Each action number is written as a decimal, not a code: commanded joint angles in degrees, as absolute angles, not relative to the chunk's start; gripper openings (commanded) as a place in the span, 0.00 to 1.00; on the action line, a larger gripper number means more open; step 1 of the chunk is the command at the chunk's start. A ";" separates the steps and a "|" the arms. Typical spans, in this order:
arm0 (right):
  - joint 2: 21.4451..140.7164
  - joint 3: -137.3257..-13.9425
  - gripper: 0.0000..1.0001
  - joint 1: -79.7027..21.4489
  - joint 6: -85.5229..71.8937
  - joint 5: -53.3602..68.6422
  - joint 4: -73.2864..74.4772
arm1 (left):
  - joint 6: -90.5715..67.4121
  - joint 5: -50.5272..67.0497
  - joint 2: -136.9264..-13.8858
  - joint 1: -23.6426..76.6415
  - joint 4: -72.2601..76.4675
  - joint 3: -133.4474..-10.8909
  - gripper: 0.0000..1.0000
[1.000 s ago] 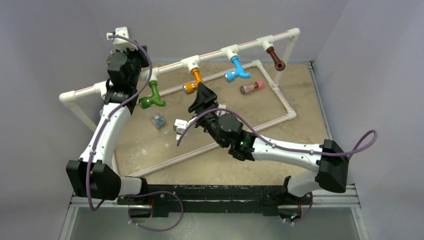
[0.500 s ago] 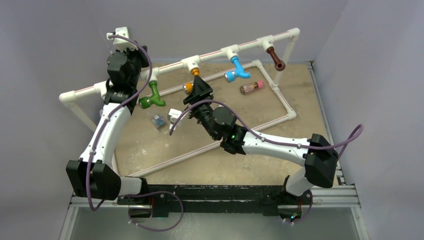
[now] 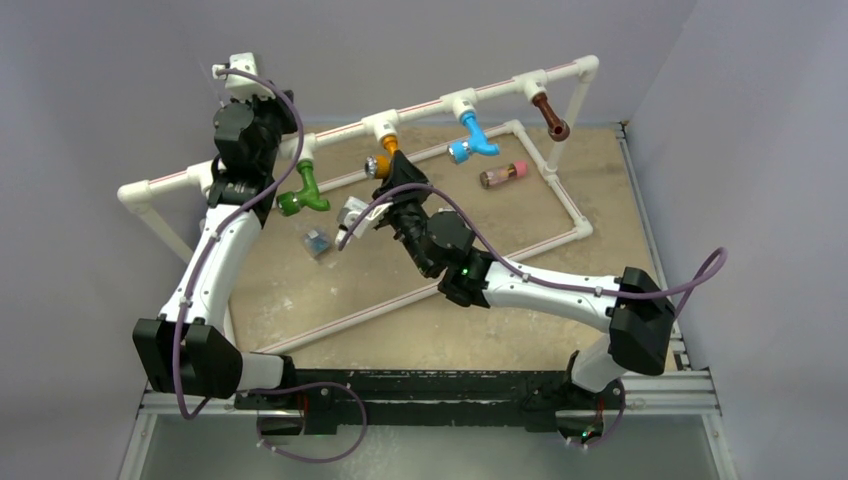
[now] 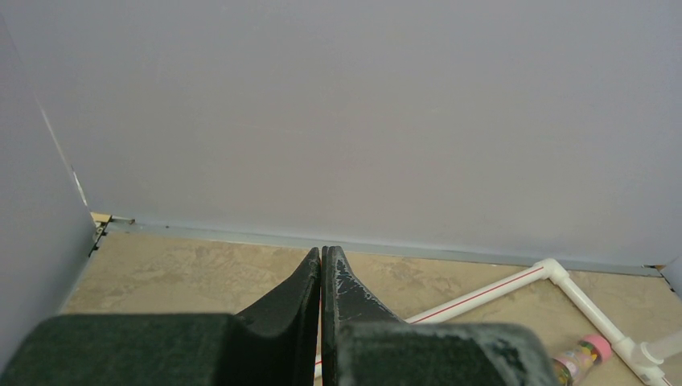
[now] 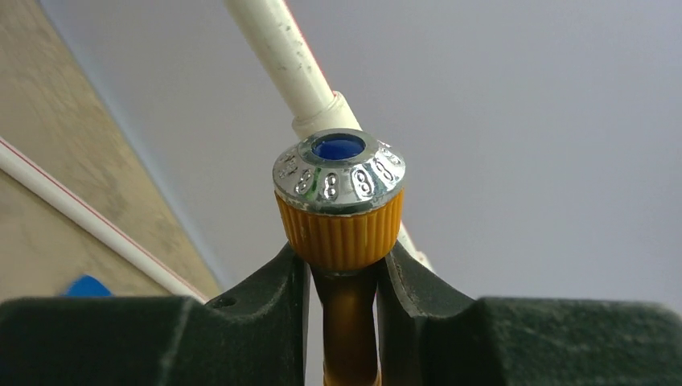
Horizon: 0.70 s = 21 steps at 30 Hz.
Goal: Install the water faucets
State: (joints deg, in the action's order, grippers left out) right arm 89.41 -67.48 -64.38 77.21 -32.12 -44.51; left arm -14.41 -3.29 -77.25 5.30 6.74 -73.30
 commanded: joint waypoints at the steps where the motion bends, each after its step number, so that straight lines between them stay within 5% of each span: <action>1: 89.12 -70.16 0.00 -64.33 56.43 -31.09 -48.51 | -14.85 -2.28 -81.57 5.32 -7.55 -68.42 0.00; 21: 80.91 -59.78 0.00 -62.19 -36.06 -26.77 -64.34 | -15.11 -1.78 -81.68 5.10 -7.90 -68.64 0.00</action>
State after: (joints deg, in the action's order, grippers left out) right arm 84.31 -61.32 -60.77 -8.10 -32.67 -54.61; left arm -14.41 -2.98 -77.10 5.23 5.98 -73.32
